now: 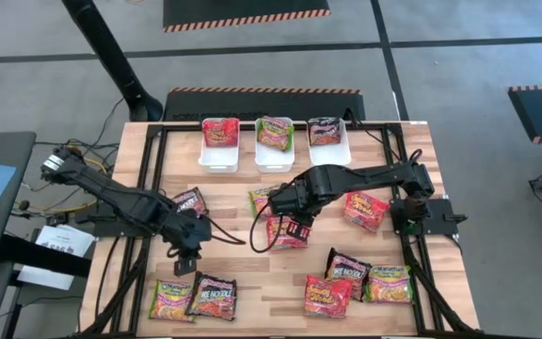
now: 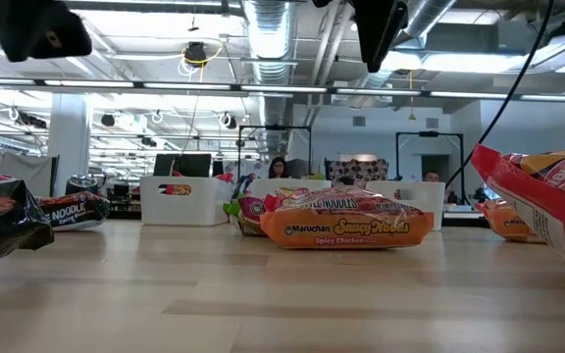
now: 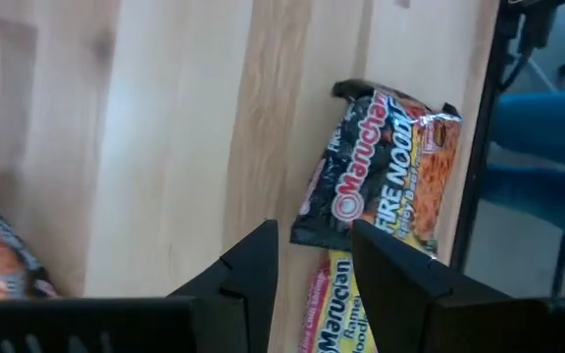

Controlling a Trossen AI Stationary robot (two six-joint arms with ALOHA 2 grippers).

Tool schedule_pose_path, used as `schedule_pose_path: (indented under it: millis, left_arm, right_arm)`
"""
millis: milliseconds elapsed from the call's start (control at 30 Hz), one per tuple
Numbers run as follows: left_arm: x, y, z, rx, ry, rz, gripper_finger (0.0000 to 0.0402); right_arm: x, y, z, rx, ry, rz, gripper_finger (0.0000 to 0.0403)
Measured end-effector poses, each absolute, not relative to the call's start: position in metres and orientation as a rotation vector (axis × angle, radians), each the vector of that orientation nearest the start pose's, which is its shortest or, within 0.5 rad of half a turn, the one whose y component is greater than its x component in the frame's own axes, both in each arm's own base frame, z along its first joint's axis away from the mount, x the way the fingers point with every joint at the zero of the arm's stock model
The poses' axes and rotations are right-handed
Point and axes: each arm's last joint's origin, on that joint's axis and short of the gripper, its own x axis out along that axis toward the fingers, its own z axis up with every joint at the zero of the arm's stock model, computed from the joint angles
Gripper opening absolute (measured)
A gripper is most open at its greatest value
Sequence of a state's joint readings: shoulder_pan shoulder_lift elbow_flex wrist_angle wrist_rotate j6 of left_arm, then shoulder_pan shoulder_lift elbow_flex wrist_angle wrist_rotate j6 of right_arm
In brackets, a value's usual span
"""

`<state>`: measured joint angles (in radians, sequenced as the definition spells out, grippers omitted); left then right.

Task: Sort Maruchan noodles
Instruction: Put the bottom left black noodle pack into the right white bin

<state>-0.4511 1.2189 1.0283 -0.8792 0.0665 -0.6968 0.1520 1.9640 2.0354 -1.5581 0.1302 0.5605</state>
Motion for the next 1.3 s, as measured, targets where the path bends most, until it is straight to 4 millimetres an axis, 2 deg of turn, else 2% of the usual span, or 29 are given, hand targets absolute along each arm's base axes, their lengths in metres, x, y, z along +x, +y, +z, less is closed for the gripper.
schedule_pose_path:
  millis: [267,467,633,833,967,1300]
  left_arm:
    - [0.228,-0.118,0.254,-0.488,1.277,-0.172,0.0119]
    - [0.247,-0.13,0.234,-0.5,1.284,-0.185,0.0143]
    - [0.253,-0.138,0.218,-0.488,1.332,-0.144,0.0153]
    - [0.261,-0.162,0.197,-0.468,1.33,-0.198,0.0154]
    - [0.264,-0.172,0.194,-0.473,1.288,-0.238,0.0154]
    - [0.262,-0.175,0.189,-0.44,1.286,-0.155,0.0154]
  right_arm:
    - [0.366,0.052,0.329,0.231,1.424,-0.378,0.0176]
    - [0.365,0.052,0.329,0.227,1.426,-0.376,0.0176]
    - [0.365,0.052,0.329,0.212,1.43,-0.363,0.0176]
    - [0.365,0.052,0.329,0.207,1.429,-0.359,0.0176]
    - [0.365,0.052,0.329,0.207,1.429,-0.359,0.0176]
    - [0.366,0.052,0.329,0.208,1.427,-0.358,0.0176]
